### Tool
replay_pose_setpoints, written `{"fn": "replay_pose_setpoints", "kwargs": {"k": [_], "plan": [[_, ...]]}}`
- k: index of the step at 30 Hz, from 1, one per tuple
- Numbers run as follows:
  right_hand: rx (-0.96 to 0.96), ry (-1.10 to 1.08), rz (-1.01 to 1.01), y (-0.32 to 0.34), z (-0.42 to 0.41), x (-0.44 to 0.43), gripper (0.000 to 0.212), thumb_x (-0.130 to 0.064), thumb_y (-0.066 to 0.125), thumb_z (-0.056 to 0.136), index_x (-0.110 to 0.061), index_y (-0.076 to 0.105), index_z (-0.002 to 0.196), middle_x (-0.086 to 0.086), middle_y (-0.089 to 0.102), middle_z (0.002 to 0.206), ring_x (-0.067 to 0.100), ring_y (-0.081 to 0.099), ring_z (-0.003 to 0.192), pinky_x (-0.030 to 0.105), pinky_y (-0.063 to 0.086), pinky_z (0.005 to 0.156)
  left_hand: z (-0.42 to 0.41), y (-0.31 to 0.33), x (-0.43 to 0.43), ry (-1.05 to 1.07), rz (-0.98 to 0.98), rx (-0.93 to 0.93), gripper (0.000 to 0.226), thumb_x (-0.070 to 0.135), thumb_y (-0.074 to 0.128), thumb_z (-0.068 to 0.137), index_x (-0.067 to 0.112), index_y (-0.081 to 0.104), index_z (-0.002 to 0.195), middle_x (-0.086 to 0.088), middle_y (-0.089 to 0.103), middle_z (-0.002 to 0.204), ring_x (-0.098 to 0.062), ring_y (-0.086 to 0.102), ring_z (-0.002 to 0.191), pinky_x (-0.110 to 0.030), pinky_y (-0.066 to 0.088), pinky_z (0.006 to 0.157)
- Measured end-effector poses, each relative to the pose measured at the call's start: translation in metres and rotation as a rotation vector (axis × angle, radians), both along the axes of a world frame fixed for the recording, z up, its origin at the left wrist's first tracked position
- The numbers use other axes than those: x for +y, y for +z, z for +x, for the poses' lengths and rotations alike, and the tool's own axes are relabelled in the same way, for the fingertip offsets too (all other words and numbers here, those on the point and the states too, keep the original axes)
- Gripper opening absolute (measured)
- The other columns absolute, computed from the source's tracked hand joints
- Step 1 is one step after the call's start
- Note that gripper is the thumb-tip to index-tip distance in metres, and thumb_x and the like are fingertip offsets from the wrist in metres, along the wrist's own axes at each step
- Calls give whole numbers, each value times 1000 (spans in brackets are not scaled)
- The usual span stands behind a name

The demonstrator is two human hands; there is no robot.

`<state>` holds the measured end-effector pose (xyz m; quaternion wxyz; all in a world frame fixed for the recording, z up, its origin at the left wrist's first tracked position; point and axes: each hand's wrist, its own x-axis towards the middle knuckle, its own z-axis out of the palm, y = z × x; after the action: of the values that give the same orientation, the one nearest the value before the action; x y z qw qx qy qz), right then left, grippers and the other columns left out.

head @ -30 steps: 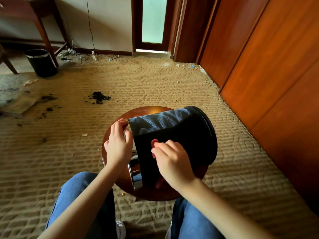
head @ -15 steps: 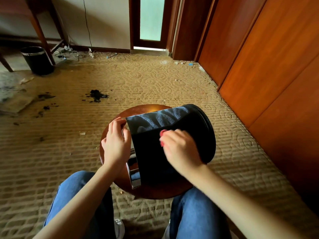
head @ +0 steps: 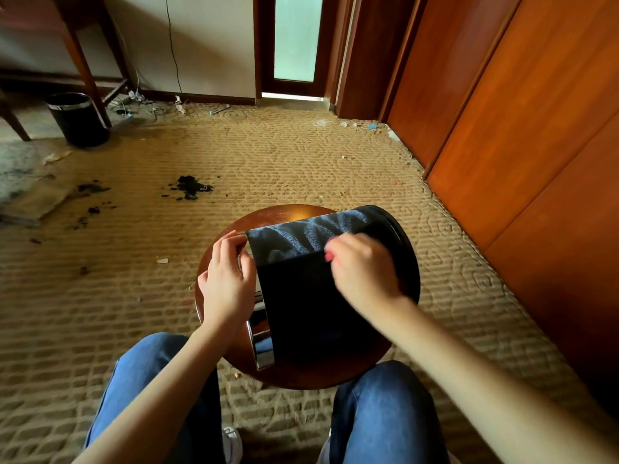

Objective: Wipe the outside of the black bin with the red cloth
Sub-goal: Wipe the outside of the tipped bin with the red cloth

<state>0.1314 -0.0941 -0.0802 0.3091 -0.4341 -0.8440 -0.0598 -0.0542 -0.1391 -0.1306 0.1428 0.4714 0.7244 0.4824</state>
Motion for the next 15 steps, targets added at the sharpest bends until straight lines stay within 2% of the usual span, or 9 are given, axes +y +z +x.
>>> {"fn": "replay_pose_setpoints", "kwargs": {"k": [4,7,9,12,13,15], "plan": [[-29,334,-24,-15,-44,-51,27,-5,41,79,-8,68,78,7,63,75,28,58,66,37,49,59,0,0,0,11,9,15,43,37,28,86,25,51,120,10,48,134,-14,46,124,-38,26,95],[-149,409,-17,-7,-32,-37,27,-7,41,79,-10,68,78,6,65,75,27,59,66,34,50,57,0,-1,0,11,6,16,43,37,28,86,27,51,120,11,48,135,-13,45,125,-41,27,97],[-119,249,-41,4,-2,-9,26,-8,43,76,-12,69,77,6,67,76,30,61,66,33,52,57,-1,-1,-1,1,0,10,41,38,28,87,27,51,120,12,47,135,-11,44,125,-42,25,98],[-59,-280,-246,26,59,41,22,-5,51,82,-18,69,85,7,69,92,34,63,83,35,47,66,1,1,1,-5,-1,2,41,38,27,88,27,51,120,13,47,135,-10,44,124,-38,23,96],[-36,-371,-271,28,69,50,21,-6,52,83,-20,68,86,7,69,93,35,62,84,36,46,66,1,1,1,-6,0,-2,41,38,27,88,27,50,120,13,47,134,-10,44,124,-38,23,96],[-46,-365,-199,25,53,47,22,-7,46,80,-15,67,80,9,68,85,36,62,75,36,46,60,2,2,2,-4,3,-18,41,38,27,88,27,50,119,12,47,134,-11,45,124,-41,24,98]]}}
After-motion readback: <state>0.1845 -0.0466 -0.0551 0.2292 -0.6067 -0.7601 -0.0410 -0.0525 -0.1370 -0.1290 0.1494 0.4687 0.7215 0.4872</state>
